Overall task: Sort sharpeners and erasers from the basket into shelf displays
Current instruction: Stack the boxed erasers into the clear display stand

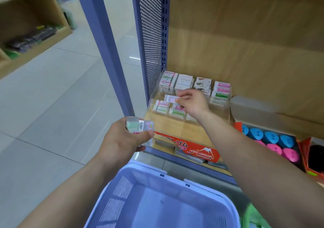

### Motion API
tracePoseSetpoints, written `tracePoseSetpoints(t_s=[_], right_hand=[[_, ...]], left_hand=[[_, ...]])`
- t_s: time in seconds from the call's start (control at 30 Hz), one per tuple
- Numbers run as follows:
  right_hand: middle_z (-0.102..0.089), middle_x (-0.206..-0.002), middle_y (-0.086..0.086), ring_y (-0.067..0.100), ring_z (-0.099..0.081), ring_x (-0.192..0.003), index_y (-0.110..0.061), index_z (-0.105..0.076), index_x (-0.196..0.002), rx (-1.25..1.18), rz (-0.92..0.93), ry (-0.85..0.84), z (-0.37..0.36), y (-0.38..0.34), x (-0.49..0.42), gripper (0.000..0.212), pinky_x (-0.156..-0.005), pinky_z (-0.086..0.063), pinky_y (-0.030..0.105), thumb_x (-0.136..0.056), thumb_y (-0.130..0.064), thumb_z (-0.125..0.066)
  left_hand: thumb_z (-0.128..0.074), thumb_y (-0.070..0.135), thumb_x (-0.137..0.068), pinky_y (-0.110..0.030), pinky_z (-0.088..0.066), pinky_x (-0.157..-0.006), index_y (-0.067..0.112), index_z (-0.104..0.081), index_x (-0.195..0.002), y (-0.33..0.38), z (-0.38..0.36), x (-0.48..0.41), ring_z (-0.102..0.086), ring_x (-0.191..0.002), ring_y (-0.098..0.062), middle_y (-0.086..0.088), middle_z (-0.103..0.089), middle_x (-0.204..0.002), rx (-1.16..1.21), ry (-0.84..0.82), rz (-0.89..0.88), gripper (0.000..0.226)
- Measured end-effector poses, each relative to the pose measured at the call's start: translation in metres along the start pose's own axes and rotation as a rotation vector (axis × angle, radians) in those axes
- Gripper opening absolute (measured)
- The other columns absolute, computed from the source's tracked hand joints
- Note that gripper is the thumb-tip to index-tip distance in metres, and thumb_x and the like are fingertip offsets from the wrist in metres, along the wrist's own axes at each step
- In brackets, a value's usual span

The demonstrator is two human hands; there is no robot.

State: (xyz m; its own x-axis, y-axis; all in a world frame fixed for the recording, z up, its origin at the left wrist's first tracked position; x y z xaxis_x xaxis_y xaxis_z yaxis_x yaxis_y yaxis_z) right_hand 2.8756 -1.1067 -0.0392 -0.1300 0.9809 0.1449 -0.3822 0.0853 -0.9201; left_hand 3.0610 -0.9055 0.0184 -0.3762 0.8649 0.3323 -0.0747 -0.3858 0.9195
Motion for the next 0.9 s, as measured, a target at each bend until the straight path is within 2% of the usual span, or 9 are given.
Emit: tracePoseSetpoints(t_s=[0.07, 0.17, 0.23, 0.4, 0.5, 0.6, 0.77, 0.9], right_hand=[[-0.073, -0.085, -0.001, 0.019, -0.069, -0.071, -0.023, -0.07, -0.088, 0.035, -0.006, -0.012, -0.01, -0.001, -0.011, 0.013, -0.073, -0.061, 0.033, -0.087, -0.011, -0.076], [-0.069, -0.083, -0.01, 0.01, -0.066, -0.072, -0.023, -0.072, -0.094, 0.107, 0.034, 0.0, -0.018, -0.006, -0.024, 0.01, -0.062, -0.053, 0.022, -0.087, -0.017, -0.077], [-0.068, -0.084, -0.013, 0.006, -0.066, -0.076, -0.024, -0.073, -0.097, 0.154, 0.081, 0.008, -0.024, -0.01, -0.033, 0.012, -0.059, -0.051, 0.019, -0.087, -0.02, -0.078], [-0.066, -0.081, -0.017, 0.009, -0.066, -0.082, -0.034, -0.067, -0.084, 0.399, 0.156, -0.008, -0.046, -0.01, -0.051, 0.011, -0.077, -0.057, 0.031, -0.086, -0.027, -0.074], [-0.069, -0.086, -0.014, 0.015, -0.067, -0.082, -0.034, -0.067, -0.089, 0.561, 0.214, 0.011, -0.054, -0.012, -0.057, 0.006, -0.076, -0.058, 0.035, -0.09, -0.028, -0.066], [-0.07, -0.089, -0.008, 0.019, -0.065, -0.079, -0.032, -0.066, -0.096, 0.831, 0.303, -0.023, -0.06, -0.018, -0.059, 0.009, -0.071, -0.057, 0.034, -0.096, -0.03, -0.057], [-0.064, -0.081, 0.002, 0.026, -0.061, -0.069, -0.023, -0.066, -0.092, 1.184, 0.366, -0.094, -0.071, -0.022, -0.063, 0.018, -0.061, -0.051, 0.031, -0.097, -0.016, -0.05], [-0.07, -0.09, 0.002, 0.027, -0.064, -0.076, -0.024, -0.068, -0.098, 1.07, 0.369, -0.092, -0.064, -0.022, -0.057, 0.02, -0.068, -0.057, 0.035, -0.099, -0.024, -0.048]], left_hand=[[-0.084, 0.012, -0.079, -0.019, -0.054, -0.053, 0.012, -0.07, -0.105, 0.0, 0.003, -0.004, -0.067, -0.06, -0.007, -0.013, -0.074, -0.087, 0.006, 0.017, 0.008, 0.029], [-0.085, 0.013, -0.078, -0.019, -0.055, -0.053, 0.013, -0.069, -0.105, 0.0, 0.009, -0.008, -0.068, -0.059, -0.007, -0.011, -0.073, -0.085, 0.008, 0.043, 0.02, 0.031], [-0.086, 0.015, -0.078, -0.018, -0.054, -0.053, 0.015, -0.069, -0.105, -0.002, 0.012, -0.01, -0.068, -0.059, -0.007, -0.007, -0.073, -0.083, 0.008, 0.054, 0.028, 0.032], [-0.085, 0.014, -0.078, -0.02, -0.056, -0.055, 0.014, -0.07, -0.105, -0.005, 0.01, -0.013, -0.068, -0.061, -0.007, -0.005, -0.073, -0.081, 0.021, 0.038, 0.038, 0.031], [-0.084, 0.012, -0.079, -0.02, -0.056, -0.054, 0.014, -0.069, -0.106, -0.005, 0.008, -0.014, -0.065, -0.056, -0.003, -0.005, -0.071, -0.081, 0.029, 0.032, 0.043, 0.031], [-0.084, 0.01, -0.078, -0.02, -0.056, -0.054, 0.014, -0.069, -0.107, -0.007, 0.004, -0.016, -0.065, -0.056, -0.003, -0.004, -0.072, -0.082, 0.035, 0.017, 0.048, 0.033], [-0.083, 0.01, -0.079, -0.021, -0.057, -0.056, 0.015, -0.069, -0.105, -0.008, 0.0, -0.015, -0.065, -0.056, -0.002, 0.0, -0.071, -0.076, 0.035, -0.007, 0.051, 0.03], [-0.084, 0.01, -0.079, -0.021, -0.056, -0.056, 0.015, -0.069, -0.106, -0.009, 0.001, -0.016, -0.065, -0.057, -0.002, -0.001, -0.071, -0.078, 0.041, -0.01, 0.059, 0.031]])
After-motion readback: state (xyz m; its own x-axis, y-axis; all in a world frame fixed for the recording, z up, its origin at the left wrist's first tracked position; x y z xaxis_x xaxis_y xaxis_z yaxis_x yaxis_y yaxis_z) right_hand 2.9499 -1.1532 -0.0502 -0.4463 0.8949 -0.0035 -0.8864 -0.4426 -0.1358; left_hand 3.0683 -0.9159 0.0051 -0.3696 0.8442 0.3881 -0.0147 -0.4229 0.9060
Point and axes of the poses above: each hand's wrist, its own x-axis away from the middle knuckle, its own z-axis out of the back of the hand, y = z × x, the point moved 8 cm from there along -x, towards the middle knuckle
